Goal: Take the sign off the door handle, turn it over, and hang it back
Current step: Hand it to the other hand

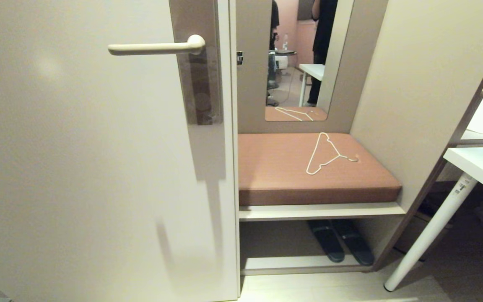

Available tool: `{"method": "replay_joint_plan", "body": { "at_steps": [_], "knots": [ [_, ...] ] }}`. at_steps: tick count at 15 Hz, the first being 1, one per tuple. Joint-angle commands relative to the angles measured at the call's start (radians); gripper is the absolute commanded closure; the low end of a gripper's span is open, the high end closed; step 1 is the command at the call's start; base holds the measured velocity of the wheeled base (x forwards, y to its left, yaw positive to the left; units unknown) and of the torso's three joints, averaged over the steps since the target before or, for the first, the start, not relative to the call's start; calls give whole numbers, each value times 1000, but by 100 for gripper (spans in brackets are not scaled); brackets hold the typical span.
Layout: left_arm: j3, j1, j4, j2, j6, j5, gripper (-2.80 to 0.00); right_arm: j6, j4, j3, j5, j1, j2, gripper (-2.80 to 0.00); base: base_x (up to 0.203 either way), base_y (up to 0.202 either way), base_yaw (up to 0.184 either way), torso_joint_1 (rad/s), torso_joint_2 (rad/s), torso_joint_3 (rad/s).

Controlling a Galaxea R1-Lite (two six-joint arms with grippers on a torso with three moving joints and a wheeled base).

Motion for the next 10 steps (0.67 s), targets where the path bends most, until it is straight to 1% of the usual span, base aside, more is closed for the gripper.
{"method": "replay_joint_plan", "body": {
  "at_steps": [1,3,7,10],
  "knots": [
    [0,0,-1,1,-1,0,0,-1,4,-27,2,0,1,0,0,0,0,0,0,0],
    [0,0,-1,1,1,0,0,-1,14,-63,1,1,1,0,0,0,0,0,0,0],
    [0,0,-2,1,5,0,0,-4,154,-190,25,0,30,0,0,0,0,0,0,0],
    [0,0,-2,1,7,0,0,-8,156,-247,29,2,122,0,0,0,0,0,0,0]
  ]
}}
